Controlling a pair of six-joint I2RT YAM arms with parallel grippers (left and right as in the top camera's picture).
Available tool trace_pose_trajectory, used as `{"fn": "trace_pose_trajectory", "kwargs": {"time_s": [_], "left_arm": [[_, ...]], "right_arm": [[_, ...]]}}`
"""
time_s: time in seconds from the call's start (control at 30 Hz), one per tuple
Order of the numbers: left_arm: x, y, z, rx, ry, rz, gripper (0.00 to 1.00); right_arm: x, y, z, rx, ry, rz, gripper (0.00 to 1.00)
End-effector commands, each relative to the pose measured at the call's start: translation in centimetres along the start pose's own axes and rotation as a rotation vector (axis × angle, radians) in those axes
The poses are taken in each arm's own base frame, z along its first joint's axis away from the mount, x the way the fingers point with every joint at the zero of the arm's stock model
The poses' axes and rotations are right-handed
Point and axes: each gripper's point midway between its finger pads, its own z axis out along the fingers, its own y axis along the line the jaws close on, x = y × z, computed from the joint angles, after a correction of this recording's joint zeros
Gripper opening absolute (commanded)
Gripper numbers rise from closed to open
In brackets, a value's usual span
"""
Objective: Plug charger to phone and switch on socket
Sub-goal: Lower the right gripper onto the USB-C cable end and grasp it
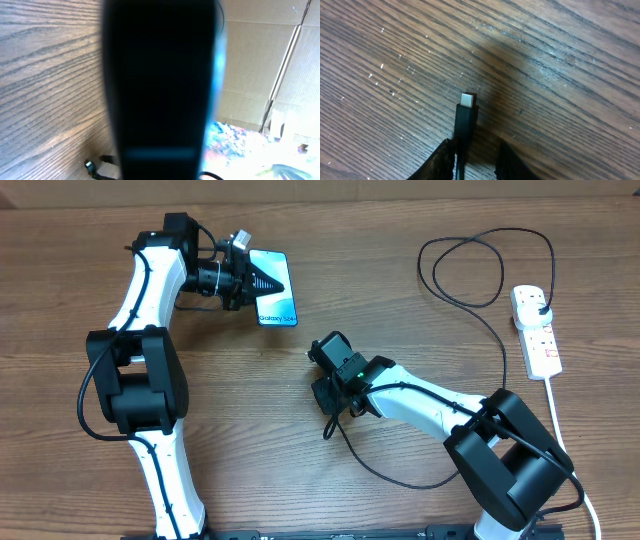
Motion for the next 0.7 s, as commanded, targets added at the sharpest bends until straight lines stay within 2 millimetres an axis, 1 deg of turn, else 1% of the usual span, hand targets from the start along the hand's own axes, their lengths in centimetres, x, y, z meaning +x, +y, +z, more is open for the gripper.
{"fn": "trace_pose_trajectory", "kwargs": {"time_s": [0.0, 0.07, 0.13, 0.17, 0.2, 0.23, 0.27, 0.3, 0.33, 0.37, 0.4, 0.47, 0.5, 0.57, 0.6, 0.63, 0.67], "left_arm": [[-0.2, -1.8, -0.1, 0.033, -0.006, 0.056, 0.04], [-0.2, -1.8, -0.1, 0.033, -0.006, 0.056, 0.04], [-0.3, -1.9, -0.1, 0.033, -0.008, 0.059, 0.04], [-0.3, -1.8, -0.1, 0.033, -0.008, 0.06, 0.04], [-0.3, -1.8, -0.1, 0.033, -0.008, 0.06, 0.04], [-0.3, -1.8, -0.1, 0.033, -0.008, 0.06, 0.04], [-0.3, -1.9, -0.1, 0.033, -0.008, 0.059, 0.04], [-0.3, -1.9, -0.1, 0.033, -0.008, 0.059, 0.04], [-0.3, -1.9, -0.1, 0.033, -0.008, 0.059, 0.04], [-0.3, -1.9, -0.1, 0.033, -0.008, 0.058, 0.04], [-0.3, -1.8, -0.1, 0.033, -0.007, 0.041, 0.04], [-0.2, -1.8, -0.1, 0.033, -0.006, -0.003, 0.04], [-0.2, -1.8, -0.1, 0.033, -0.005, -0.025, 0.04], [-0.2, -1.8, -0.1, 0.03, -0.005, -0.027, 0.04], [-0.3, -1.8, -0.2, 0.03, -0.007, -0.027, 0.04], [-0.3, -1.7, -0.3, 0.03, -0.009, -0.028, 0.04], [-0.3, -1.7, -0.3, 0.03, -0.009, -0.028, 0.04]], "right_arm": [[1.3, -2.8, 0.4, 0.143, 0.018, -0.016, 0.27], [1.6, -3.7, 0.3, 0.186, 0.028, -0.015, 0.27], [1.7, -3.6, 0.3, 0.181, 0.033, -0.014, 0.27], [1.6, -3.2, 0.3, 0.163, 0.033, -0.014, 0.33], [1.5, -2.5, 0.4, 0.123, 0.031, -0.012, 0.44], [1.4, -1.4, 0.5, 0.06, 0.029, -0.01, 0.52], [1.1, -0.4, 0.6, 0.004, 0.021, -0.009, 0.53], [0.9, -0.2, 0.6, -0.011, 0.014, -0.008, 0.52], [0.7, -0.3, 0.6, -0.003, 0.007, 0.013, 0.49], [0.8, -0.5, 0.6, 0.011, 0.007, 0.013, 0.35], [0.8, -0.6, 0.6, 0.013, 0.009, 0.012, 0.32], [0.8, -0.6, 0.6, 0.017, 0.008, 0.012, 0.3], [0.7, -1.2, 0.6, 0.047, 0.0, 0.012, 0.3], [0.3, -1.8, 0.5, 0.087, -0.02, 0.01, 0.3], [0.1, -1.8, 0.5, 0.084, -0.027, 0.008, 0.3], [-0.3, -1.7, 0.5, 0.08, -0.042, 0.008, 0.21], [-0.4, -1.6, 0.5, 0.078, -0.047, 0.008, 0.08]]}}
